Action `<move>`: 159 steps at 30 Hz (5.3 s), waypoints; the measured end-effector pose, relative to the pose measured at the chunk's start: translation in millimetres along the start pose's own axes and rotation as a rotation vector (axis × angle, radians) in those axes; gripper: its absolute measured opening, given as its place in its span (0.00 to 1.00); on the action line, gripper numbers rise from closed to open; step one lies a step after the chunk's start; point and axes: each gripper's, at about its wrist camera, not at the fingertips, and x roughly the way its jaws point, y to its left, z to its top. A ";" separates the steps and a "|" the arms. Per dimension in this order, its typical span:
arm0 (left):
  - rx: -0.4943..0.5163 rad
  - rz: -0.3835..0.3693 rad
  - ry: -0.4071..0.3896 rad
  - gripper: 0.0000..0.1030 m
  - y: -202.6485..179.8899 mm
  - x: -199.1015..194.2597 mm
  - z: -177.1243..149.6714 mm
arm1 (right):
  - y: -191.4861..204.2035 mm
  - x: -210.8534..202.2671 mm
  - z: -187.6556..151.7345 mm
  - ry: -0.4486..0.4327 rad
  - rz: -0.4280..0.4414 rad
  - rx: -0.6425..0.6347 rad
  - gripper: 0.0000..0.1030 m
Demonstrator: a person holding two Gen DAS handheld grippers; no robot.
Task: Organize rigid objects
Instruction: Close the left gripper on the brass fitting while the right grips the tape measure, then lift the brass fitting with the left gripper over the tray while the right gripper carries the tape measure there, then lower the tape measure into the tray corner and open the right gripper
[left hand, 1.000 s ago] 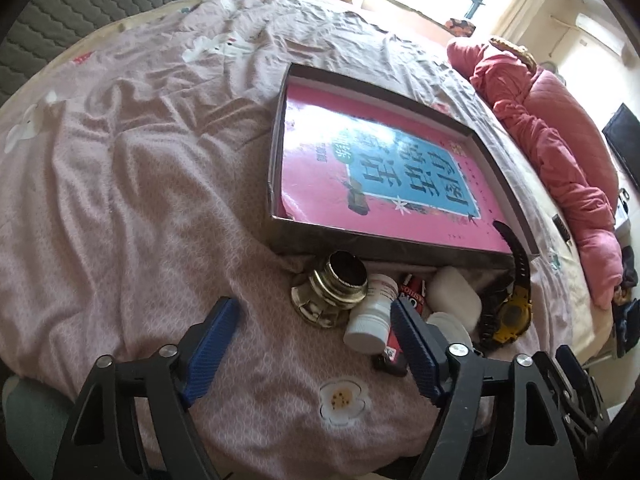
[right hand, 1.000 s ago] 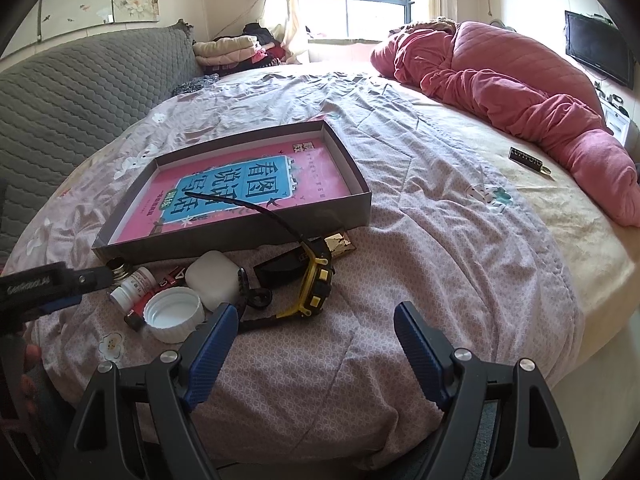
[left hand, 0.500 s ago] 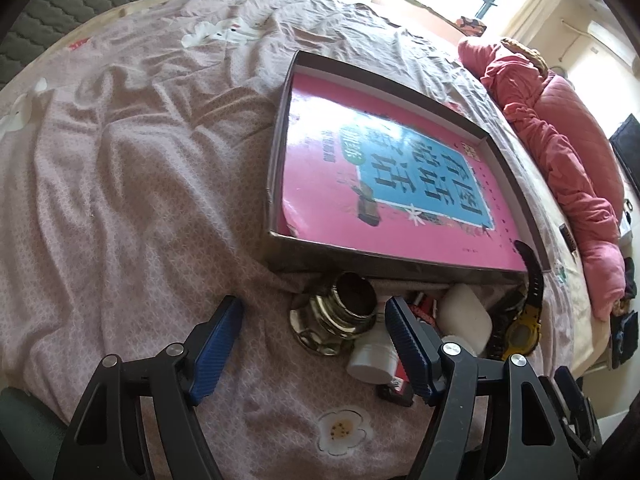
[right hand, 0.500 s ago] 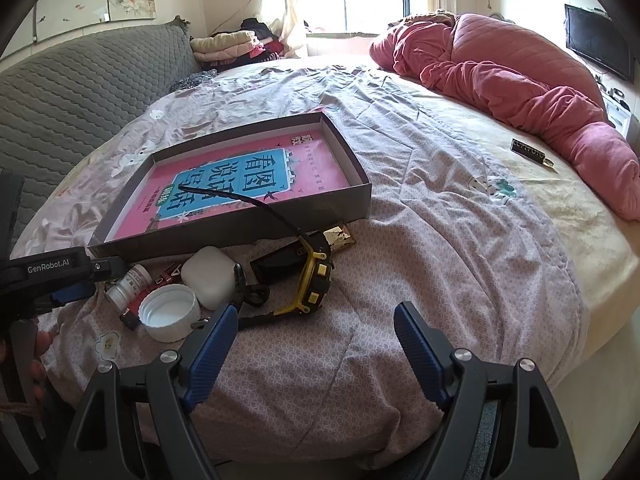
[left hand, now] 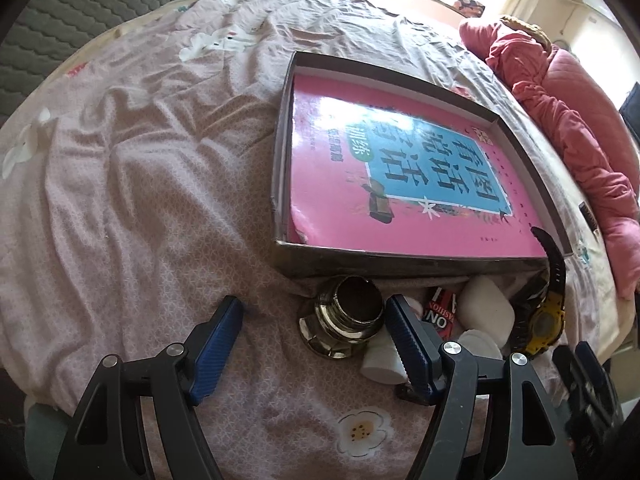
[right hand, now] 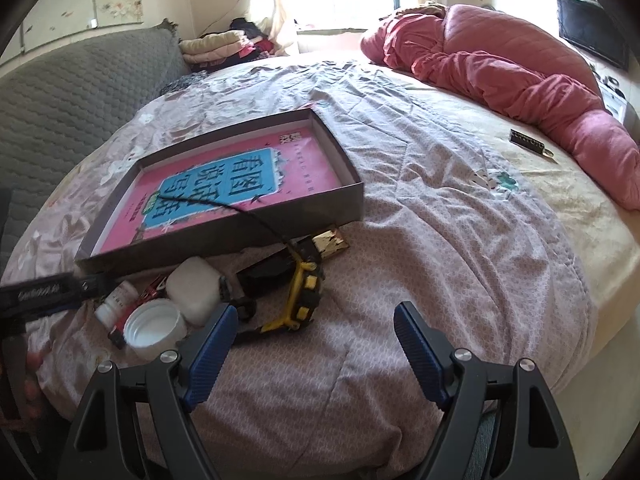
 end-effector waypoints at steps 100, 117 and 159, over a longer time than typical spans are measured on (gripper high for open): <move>0.048 -0.126 -0.188 0.36 -27.0 -65.2 29.0 | -4.7 -13.4 75.0 -0.130 0.228 0.068 0.17; 0.048 -0.101 -0.172 0.36 -43.4 -36.9 54.8 | -7.0 10.0 104.2 -0.125 0.170 0.123 0.17; 0.111 -0.014 -0.076 0.36 -37.0 16.6 52.4 | 9.4 66.1 105.0 -0.021 0.019 0.093 0.17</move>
